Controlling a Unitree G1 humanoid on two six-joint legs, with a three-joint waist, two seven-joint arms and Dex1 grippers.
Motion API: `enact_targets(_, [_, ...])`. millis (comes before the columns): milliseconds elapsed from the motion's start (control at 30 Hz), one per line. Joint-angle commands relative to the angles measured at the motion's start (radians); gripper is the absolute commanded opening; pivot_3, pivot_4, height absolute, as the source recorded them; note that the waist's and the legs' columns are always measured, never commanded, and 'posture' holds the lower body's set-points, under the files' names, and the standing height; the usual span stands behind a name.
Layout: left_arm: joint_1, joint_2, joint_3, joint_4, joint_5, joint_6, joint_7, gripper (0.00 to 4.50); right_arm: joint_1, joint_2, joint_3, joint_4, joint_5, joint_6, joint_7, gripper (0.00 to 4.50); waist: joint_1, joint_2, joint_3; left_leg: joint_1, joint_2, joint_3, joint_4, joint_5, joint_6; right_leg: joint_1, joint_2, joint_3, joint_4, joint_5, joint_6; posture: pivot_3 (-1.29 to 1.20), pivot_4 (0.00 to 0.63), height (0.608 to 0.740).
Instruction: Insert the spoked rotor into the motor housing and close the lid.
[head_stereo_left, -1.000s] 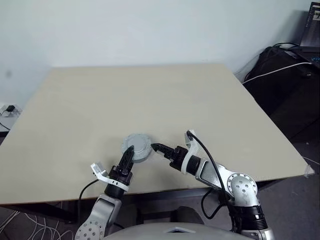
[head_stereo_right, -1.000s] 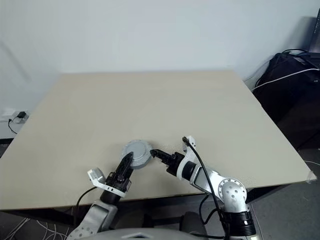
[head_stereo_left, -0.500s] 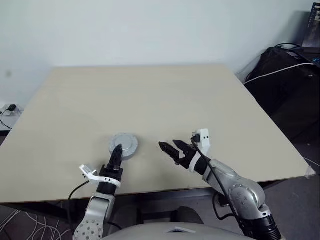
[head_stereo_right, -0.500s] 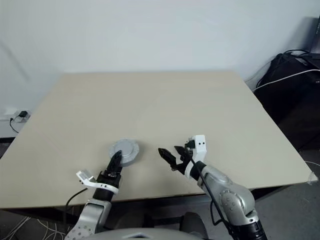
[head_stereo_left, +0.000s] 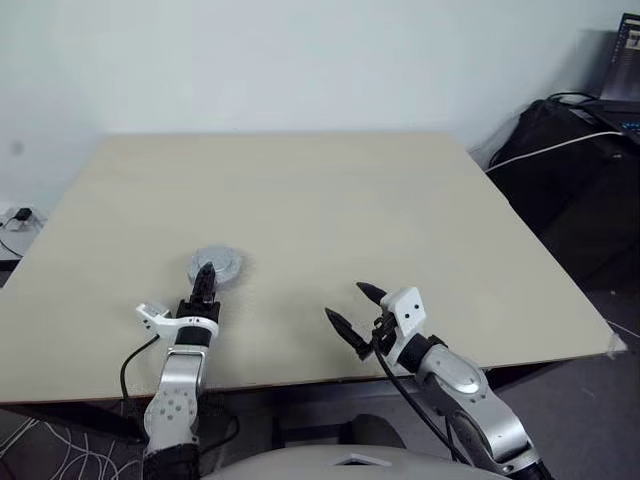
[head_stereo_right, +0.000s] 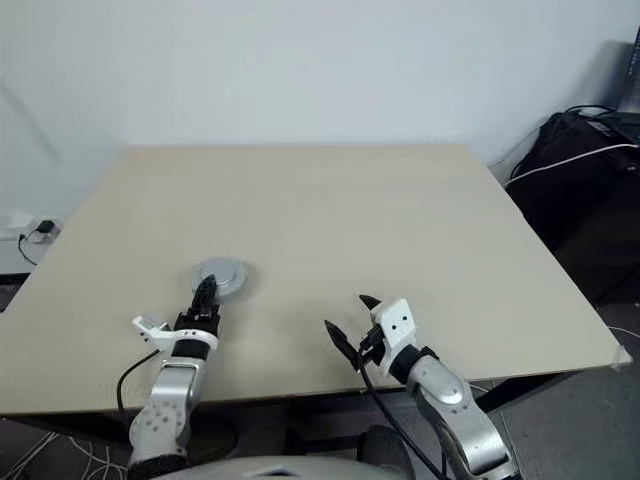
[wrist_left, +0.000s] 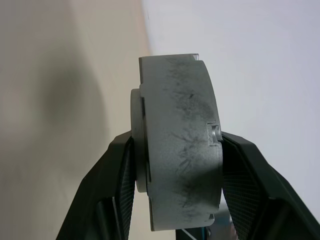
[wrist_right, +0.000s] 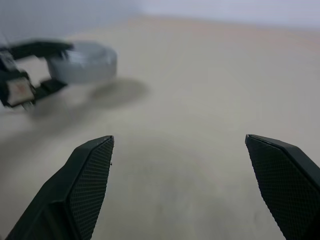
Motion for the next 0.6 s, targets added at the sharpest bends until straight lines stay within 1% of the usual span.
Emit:
enact_targets(33, [-0.098, 0.016, 0.052, 0.036, 0.034, -0.005, -0.001, 2.09, -0.003, 0.001, -0.019, 0.005, -0.011, -0.047, 0.042, 4.50, 0.000, -0.001, 0.000, 0.000, 0.000, 0.000, 0.000, 0.000, 0.000, 0.000, 0.000, 0.000, 0.000, 0.000, -0.001, 0.00, 0.000, 0.740])
enact_targets(200, [-0.212, 0.048, 0.113, 0.143, 0.095, 0.002, 0.035, 2.09, -0.002, 0.021, -0.036, 0.043, -0.033, -0.082, 0.048, 4.50, -0.001, -0.002, -0.001, 0.000, 0.000, 0.000, 0.000, 0.000, -0.001, 0.000, 0.000, 0.000, 0.000, 0.001, -0.001, 0.00, 0.000, 0.740])
enact_targets(333, [-0.286, 0.064, 0.130, 0.208, 0.178, -0.013, 0.042, 2.09, 0.003, 0.028, -0.044, 0.053, -0.027, -0.073, 0.060, 4.50, 0.001, -0.002, -0.001, 0.002, 0.000, 0.000, 0.000, 0.000, -0.001, 0.003, 0.001, 0.000, 0.000, 0.001, -0.001, 0.00, 0.000, 0.740])
enact_targets(600, [-0.428, 0.095, 0.188, 0.343, 0.272, -0.016, 0.053, 2.09, 0.015, 0.041, -0.056, 0.046, -0.033, -0.032, 0.065, 4.50, 0.000, -0.003, -0.001, 0.004, 0.000, 0.000, 0.000, 0.001, -0.001, 0.004, 0.000, 0.000, 0.000, 0.002, -0.001, 0.00, 0.000, 0.740])
